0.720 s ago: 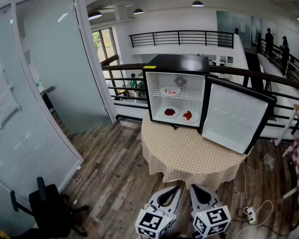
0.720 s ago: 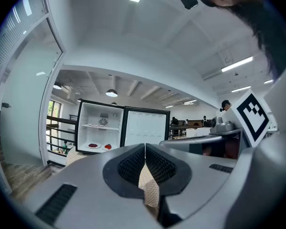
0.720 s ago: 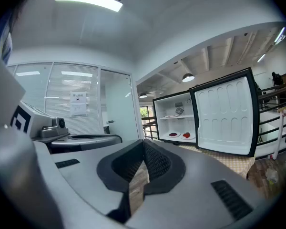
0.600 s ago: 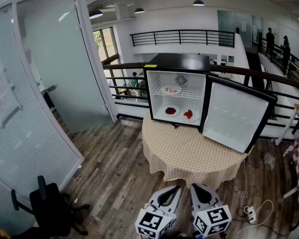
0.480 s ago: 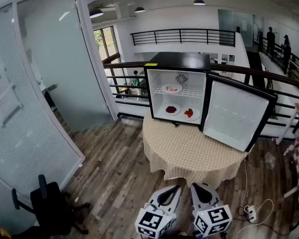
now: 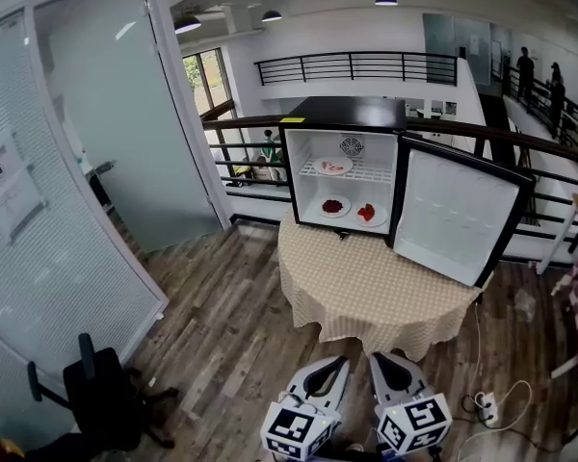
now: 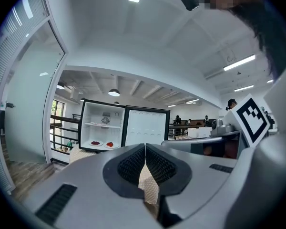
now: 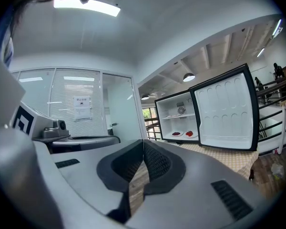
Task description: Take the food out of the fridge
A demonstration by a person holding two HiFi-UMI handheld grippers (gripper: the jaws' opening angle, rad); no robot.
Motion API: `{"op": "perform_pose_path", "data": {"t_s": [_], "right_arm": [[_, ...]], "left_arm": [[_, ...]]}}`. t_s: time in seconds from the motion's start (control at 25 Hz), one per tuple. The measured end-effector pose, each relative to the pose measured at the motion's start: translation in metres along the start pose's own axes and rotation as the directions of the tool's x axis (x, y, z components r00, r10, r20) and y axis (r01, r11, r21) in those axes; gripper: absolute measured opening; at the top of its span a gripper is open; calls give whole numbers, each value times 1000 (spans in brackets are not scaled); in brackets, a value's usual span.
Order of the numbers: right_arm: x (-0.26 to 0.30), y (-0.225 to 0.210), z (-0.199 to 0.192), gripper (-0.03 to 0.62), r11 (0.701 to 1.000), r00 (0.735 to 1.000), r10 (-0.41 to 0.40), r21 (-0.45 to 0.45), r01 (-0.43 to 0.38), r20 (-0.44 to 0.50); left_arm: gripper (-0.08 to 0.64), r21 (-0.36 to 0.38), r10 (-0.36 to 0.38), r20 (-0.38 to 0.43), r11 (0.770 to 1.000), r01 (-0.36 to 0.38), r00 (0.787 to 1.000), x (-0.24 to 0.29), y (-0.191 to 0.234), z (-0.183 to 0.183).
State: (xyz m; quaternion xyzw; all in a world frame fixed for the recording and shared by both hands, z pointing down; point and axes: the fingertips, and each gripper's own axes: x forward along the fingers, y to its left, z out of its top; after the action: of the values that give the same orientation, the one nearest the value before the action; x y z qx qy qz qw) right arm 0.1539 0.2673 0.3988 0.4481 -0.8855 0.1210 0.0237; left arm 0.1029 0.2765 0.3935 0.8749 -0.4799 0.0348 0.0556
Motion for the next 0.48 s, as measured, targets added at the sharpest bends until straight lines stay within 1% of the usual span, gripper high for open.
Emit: {"op": "perform_pose_path", "data": {"t_s": [0.12, 0.36, 0.48], "right_arm": [[2, 1, -4, 18, 1000, 1000, 15, 4, -15, -2], [12, 2, -6, 18, 999, 999, 33, 2, -33, -3], [23, -1, -6, 18, 1000, 1000, 23, 12, -23, -9]], "left_arm": [[17, 0, 0, -6, 1000, 0, 1000, -1, -1, -5], [17, 29, 2, -22, 1000, -2, 1000, -2, 6, -9], [17, 12, 5, -24, 1000, -5, 1000, 5, 17, -12]]}}
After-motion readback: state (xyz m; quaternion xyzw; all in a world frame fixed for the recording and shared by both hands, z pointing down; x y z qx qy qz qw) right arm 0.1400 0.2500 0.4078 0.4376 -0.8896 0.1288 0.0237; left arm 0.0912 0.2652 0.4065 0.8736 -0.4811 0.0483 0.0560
